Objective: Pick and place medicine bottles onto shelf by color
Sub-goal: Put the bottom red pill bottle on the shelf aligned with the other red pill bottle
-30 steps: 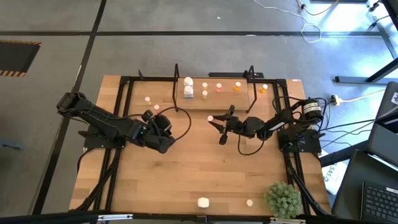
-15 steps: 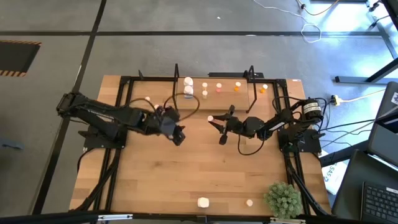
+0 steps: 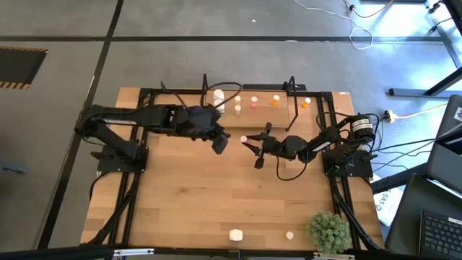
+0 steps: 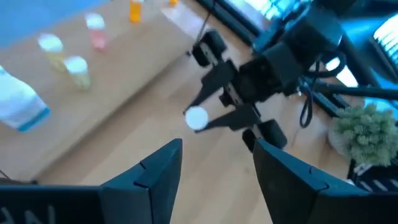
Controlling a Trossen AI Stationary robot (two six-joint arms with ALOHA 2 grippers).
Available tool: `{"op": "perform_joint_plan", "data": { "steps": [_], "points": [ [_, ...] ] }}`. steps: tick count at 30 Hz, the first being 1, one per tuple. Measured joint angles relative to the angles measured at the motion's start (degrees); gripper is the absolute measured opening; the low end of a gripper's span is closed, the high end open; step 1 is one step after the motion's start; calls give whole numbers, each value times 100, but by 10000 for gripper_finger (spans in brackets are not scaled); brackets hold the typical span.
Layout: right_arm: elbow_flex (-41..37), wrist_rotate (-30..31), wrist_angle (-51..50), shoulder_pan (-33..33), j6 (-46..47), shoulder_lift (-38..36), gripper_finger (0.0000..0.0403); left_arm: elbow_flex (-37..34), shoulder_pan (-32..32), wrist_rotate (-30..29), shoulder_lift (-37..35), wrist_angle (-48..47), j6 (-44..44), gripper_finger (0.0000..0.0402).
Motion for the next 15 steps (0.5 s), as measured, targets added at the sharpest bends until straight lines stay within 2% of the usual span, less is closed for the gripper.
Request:
{"op": "perform_joint_plan", "data": {
  "steps": [5,11,15],
  "points": [
    [0,-4,-4,0,0,0,115,581,108,756,701,-155,68,193],
    [0,-9,-2,0,0,0,115,1411,271,773,1577,-1094,93,193],
    [0,-9,-2,0,-13,0,115,1656,339,777,1969,-1157,118,193]
  ]
}}
